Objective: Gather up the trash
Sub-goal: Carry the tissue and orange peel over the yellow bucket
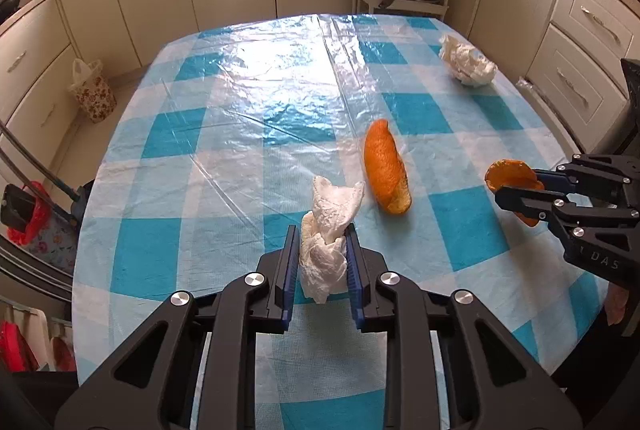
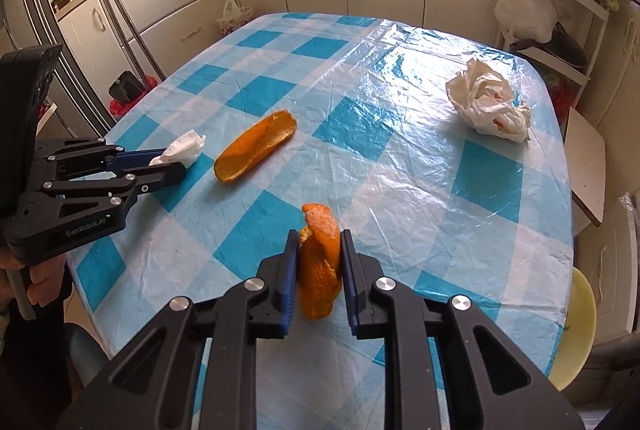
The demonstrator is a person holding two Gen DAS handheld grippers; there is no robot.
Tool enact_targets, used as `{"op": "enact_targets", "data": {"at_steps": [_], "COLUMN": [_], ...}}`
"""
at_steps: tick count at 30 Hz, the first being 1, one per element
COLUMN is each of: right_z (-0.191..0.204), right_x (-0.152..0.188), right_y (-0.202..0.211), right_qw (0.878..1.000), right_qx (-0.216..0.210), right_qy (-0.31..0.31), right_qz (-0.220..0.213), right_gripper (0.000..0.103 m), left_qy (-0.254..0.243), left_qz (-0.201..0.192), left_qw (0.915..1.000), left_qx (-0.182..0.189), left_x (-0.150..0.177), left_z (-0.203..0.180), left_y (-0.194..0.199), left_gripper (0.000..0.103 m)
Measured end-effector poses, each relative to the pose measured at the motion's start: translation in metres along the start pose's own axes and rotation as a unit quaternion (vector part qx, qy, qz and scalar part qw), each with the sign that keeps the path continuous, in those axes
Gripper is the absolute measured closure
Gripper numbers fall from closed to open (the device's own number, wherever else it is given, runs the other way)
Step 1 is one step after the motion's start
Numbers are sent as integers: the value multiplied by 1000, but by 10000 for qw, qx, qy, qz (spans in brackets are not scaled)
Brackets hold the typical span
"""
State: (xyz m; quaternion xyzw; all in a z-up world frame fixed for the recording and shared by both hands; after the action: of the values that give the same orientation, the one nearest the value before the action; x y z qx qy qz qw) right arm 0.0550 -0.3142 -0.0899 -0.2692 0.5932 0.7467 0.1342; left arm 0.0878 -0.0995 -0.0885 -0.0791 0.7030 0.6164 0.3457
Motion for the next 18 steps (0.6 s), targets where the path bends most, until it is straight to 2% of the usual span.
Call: {"op": "enact_targets", "data": {"at_steps": [5,8,12,18], "right_z": [-10,-9,-14,-30], "right_x": [-10,-18,-23,-21], "right_y": [15,28,48,59], "right_qw": [9993,9989,9968,9927], "right_qx": [150,335,533,719], "right_qy": [-221,-32,204,-42], "right_qz": [-259,-341,-568,-967], "right_gripper": [82,82,82,82], "left_qy": [201,263,265,330], "left_qz": [-357,-547,-730,-878], "left_qw": [9991,9979,9965,9952], "left_qx": [139,233,304,278], "left_x": [-16,-27,-43,-57], "left_z": [2,-5,-22,-48], "left_y": [27,42,53,58], "left_gripper": [82,82,82,81]}}
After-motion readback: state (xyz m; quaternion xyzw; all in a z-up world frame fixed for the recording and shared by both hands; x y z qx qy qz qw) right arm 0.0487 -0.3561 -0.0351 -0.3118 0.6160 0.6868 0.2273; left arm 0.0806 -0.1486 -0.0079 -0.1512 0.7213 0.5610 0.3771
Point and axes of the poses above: each gripper's, at about its wrist camera, not at the fingertips, and y roughly against the way its jaws point, z to its left, x to its underside, the point moved 1 cm from there along -y, roughly the way its jaws point, and after that the axes turned 3 degrees about -y, right-handed, at the moved point
